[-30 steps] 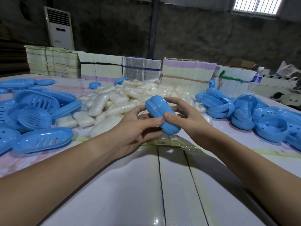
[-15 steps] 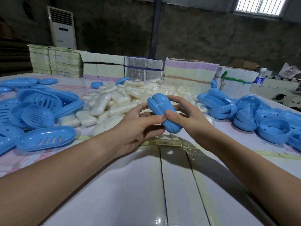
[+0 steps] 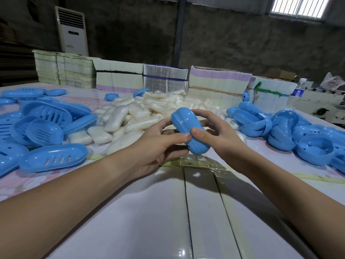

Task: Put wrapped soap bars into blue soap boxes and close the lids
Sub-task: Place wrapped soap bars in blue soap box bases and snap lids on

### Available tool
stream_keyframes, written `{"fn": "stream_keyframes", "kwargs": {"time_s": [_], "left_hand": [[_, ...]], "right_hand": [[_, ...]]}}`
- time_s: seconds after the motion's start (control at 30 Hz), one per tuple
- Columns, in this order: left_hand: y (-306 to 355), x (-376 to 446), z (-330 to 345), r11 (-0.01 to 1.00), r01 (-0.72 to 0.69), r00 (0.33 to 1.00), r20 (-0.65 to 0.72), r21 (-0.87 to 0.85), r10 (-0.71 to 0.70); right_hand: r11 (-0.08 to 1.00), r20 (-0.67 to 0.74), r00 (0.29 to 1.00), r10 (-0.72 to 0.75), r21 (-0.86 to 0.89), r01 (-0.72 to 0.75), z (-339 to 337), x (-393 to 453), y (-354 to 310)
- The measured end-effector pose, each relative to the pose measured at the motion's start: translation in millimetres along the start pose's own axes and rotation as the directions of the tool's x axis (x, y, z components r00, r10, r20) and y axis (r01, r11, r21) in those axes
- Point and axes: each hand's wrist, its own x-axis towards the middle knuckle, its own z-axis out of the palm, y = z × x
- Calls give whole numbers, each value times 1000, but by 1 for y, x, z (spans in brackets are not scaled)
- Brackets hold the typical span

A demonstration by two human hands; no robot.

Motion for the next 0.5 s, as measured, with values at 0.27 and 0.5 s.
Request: {"fn": "stream_keyframes", "kwargs": {"time_s": [0.27, 0.5], "left_hand": [[-3, 0, 1, 1000, -14, 1000, 23, -21, 15], [-4, 2, 1, 996, -31, 999, -20, -85, 30]], "right_hand": [[1000, 3, 1000, -8, 20, 7, 1, 0, 0], [999, -27, 1000, -15, 29, 15, 2, 1, 2]]}}
